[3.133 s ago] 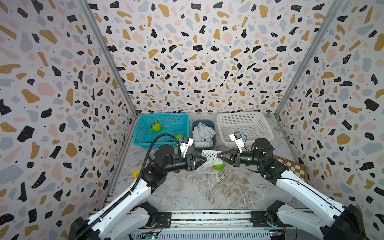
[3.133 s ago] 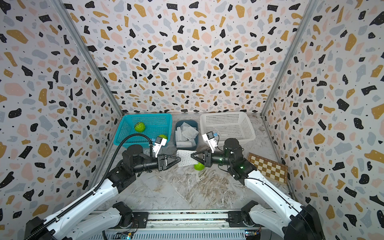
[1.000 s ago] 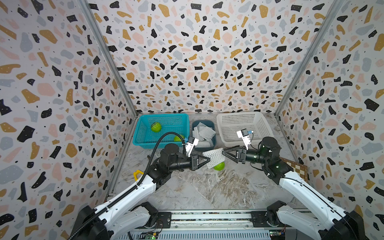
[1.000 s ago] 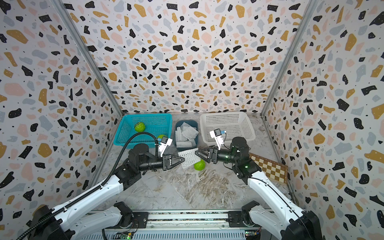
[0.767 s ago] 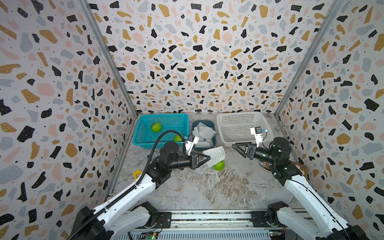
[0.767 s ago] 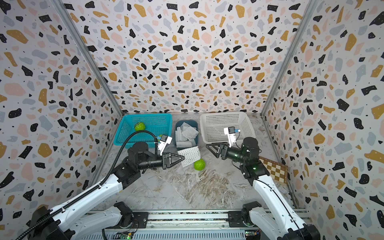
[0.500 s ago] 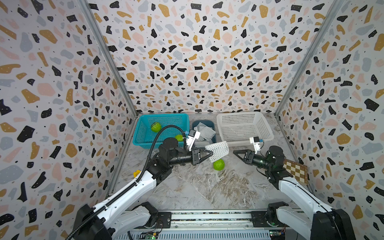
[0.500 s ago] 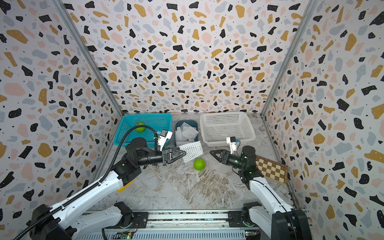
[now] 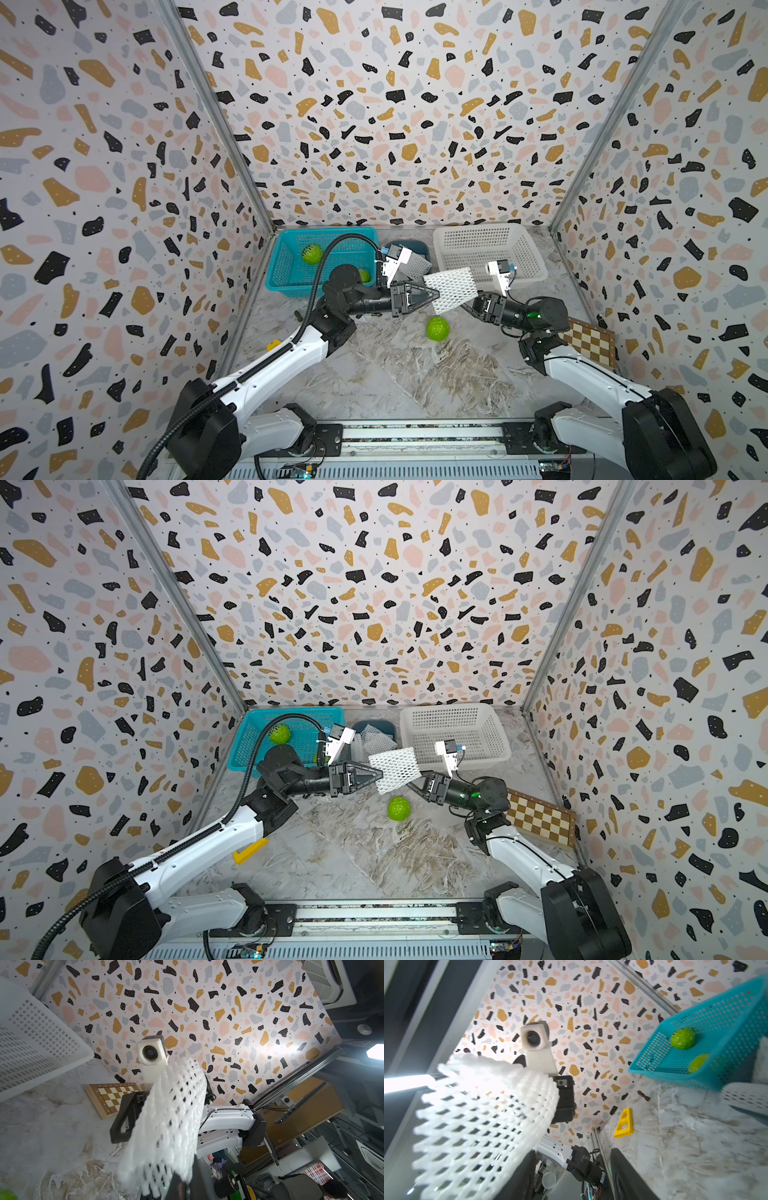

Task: Sleeve custard apples in foam nets
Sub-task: Open the foam net.

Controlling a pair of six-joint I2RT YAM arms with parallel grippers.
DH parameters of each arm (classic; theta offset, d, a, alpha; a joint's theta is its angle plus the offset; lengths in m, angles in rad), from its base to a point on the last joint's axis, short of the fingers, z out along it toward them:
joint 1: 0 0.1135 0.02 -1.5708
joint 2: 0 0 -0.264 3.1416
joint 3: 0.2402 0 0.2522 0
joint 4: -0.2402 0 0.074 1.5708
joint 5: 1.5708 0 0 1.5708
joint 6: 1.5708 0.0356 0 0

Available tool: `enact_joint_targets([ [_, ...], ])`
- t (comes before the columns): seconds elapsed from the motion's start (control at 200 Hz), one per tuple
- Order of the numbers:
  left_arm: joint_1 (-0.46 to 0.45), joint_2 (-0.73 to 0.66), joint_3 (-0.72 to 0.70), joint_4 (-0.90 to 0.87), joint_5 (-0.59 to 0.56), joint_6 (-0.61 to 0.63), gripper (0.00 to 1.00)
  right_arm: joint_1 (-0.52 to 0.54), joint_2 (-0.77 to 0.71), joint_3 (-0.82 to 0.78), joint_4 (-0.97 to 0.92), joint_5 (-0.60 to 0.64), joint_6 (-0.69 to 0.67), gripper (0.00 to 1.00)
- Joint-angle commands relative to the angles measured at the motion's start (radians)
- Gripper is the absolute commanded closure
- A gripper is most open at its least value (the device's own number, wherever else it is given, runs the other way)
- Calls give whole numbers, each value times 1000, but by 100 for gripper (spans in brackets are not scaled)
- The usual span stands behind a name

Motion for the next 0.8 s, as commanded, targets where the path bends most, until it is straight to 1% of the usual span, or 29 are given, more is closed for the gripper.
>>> enact_joint_targets([
  [0.0, -4, 4, 23, 123, 51, -29, 100, 26, 4, 60, 257, -54, 118, 39],
  [0.145, -8, 16, 17, 163, 77, -49, 100, 120, -2, 126, 169, -88, 19, 35],
  [0.215, -10, 20, 15, 178, 86, -58, 100, 148, -8, 151, 124, -91, -21, 32],
  [0.29, -12, 16, 4, 199, 86, -61, 100, 154, -14, 165, 101, -91, -46, 30],
  [0.315, -12, 13, 1, 202, 83, -61, 100, 154, -15, 168, 66, -90, -51, 30],
  [0.405, -13, 6, -12, 211, 72, -54, 100, 154, -12, 182, 29, -93, -65, 30],
  [0.471, -13, -3, -26, 221, 56, -46, 100, 154, -7, 190, 2, -91, -72, 28],
  [0.561, -13, -16, -44, 239, 34, -39, 100, 155, 6, 213, -115, -86, -119, 25],
  [0.796, -15, -53, -66, 236, -26, 14, 100, 157, 36, 211, -27, -91, -60, 23],
])
